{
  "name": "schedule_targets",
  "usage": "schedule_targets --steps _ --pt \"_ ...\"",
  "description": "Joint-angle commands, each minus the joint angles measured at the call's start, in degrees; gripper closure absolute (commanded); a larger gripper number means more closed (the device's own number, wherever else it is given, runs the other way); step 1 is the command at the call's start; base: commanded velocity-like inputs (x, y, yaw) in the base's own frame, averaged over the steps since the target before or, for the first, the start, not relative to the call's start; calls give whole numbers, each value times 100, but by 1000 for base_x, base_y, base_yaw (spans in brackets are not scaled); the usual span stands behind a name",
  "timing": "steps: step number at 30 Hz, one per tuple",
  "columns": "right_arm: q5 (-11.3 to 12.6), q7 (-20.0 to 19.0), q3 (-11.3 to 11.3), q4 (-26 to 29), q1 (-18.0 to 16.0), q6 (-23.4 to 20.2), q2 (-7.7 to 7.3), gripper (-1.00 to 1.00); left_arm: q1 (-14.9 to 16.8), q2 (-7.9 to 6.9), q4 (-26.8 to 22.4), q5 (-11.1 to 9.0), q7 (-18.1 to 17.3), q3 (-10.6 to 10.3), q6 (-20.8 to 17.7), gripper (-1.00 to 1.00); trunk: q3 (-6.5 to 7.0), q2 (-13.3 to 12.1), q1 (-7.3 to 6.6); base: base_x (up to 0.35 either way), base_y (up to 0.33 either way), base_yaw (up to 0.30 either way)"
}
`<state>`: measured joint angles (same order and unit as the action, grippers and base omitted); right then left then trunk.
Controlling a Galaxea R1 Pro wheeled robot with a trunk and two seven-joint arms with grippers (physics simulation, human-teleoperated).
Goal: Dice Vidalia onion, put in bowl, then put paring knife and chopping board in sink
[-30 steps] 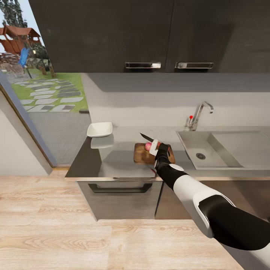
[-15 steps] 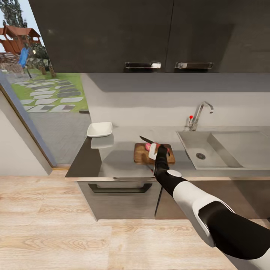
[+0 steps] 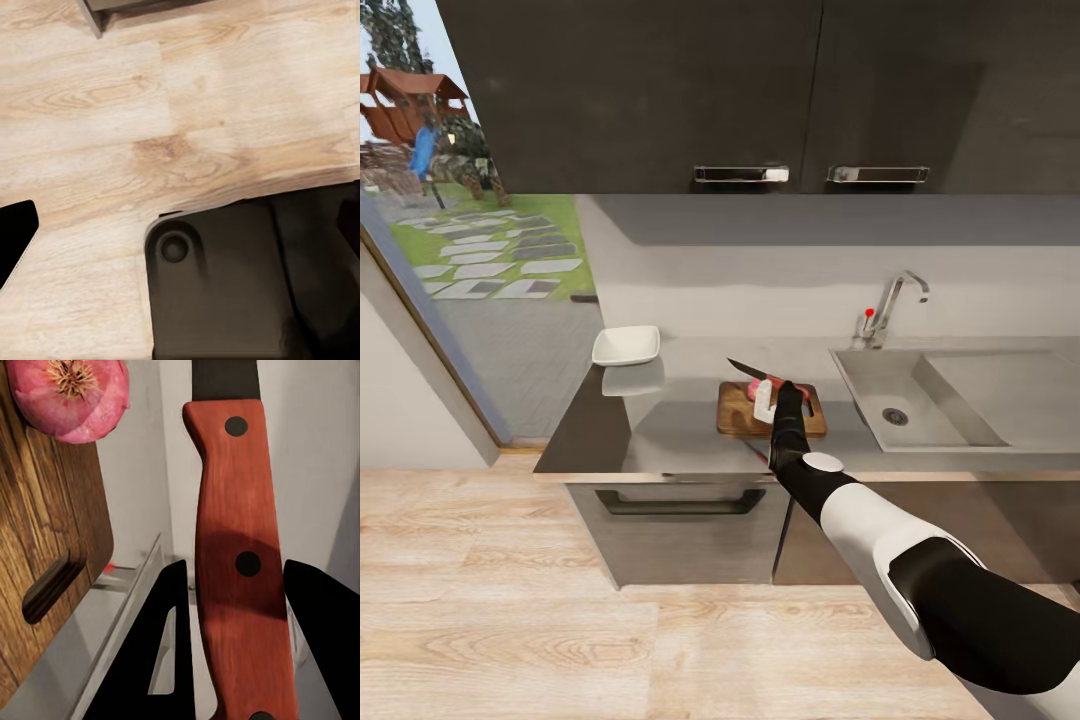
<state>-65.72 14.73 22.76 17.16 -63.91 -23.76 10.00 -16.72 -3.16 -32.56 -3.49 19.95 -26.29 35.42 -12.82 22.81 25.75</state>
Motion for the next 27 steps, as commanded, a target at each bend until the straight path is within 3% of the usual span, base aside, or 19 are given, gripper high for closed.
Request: schedule_targets --steps 1,5,6,27 --pt "-29 4 35 -4 -7 -50 0 100 2 -42 10 -69 45 -50 38 -100 -10 11 4 0 0 0" --pt "-29 4 35 -2 -6 -50 0 100 2 -98 42 -205 44 -45 169 -100 -10 11 4 0 0 0" --pt "-29 4 35 -2 -7 -50 0 100 2 -101 50 -552 44 -44 532 -100 -10 11 4 0 0 0" --pt "-32 4 39 -2 -6 -51 0 100 2 -106 66 -583 40 -51 536 -100 -10 11 4 0 0 0"
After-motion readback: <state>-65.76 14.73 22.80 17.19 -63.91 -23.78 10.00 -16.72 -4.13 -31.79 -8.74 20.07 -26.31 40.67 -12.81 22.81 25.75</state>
